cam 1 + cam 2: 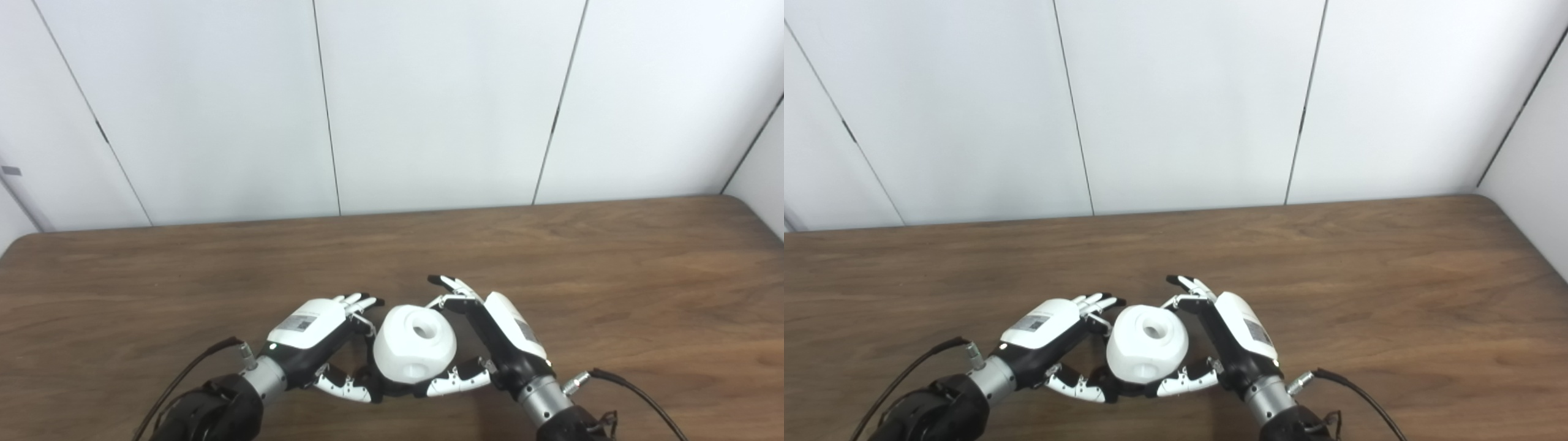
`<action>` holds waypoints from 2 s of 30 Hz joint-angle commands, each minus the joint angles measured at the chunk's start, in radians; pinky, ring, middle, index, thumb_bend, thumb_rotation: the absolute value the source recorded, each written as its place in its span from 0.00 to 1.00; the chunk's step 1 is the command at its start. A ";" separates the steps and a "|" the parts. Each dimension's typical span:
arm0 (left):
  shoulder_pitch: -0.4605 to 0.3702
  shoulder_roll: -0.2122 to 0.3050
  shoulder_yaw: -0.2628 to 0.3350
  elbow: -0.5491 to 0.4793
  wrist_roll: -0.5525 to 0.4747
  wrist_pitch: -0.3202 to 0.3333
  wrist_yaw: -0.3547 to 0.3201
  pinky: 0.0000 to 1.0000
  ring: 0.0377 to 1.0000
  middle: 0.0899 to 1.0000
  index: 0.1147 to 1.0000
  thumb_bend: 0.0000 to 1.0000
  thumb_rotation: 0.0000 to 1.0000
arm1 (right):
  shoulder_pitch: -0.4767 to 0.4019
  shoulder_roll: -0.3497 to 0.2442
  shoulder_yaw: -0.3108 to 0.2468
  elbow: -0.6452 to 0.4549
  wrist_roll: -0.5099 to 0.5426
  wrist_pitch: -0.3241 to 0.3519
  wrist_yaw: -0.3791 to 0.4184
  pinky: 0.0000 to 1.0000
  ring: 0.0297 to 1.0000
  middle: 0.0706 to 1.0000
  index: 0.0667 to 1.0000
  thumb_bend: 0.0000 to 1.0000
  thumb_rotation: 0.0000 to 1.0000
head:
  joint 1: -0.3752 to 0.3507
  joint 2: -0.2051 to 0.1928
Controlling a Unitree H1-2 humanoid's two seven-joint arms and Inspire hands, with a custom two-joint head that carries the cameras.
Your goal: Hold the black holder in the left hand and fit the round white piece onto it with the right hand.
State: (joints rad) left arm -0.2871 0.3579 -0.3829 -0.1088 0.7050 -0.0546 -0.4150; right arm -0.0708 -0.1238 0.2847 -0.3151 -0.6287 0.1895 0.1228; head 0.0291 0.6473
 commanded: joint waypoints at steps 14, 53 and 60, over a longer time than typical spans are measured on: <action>-0.020 -0.037 -0.012 -0.006 0.015 -0.003 0.018 1.00 1.00 0.95 0.41 0.52 0.05 | -0.033 -0.019 0.033 -0.068 -0.068 -0.023 0.023 0.87 0.95 0.90 0.44 0.51 0.14 | 0.022 -0.010; -0.014 -0.030 -0.019 -0.032 0.022 0.012 0.014 1.00 1.00 0.96 0.41 0.52 0.05 | -0.035 -0.007 0.016 -0.079 -0.190 -0.045 0.043 0.83 0.96 0.91 0.44 0.51 0.14 | 0.007 0.016; -0.012 -0.023 -0.017 -0.046 0.014 0.021 -0.001 1.00 1.00 0.97 0.41 0.52 0.05 | -0.025 0.000 -0.007 -0.061 -0.129 -0.026 0.065 0.83 0.94 0.90 0.44 0.51 0.13 | 0.004 0.020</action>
State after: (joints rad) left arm -0.2843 0.3223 -0.4025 -0.1181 0.7198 -0.0259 -0.4101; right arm -0.0812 -0.1304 0.2880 -0.3584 -0.7709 0.1620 0.1939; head 0.0322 0.6673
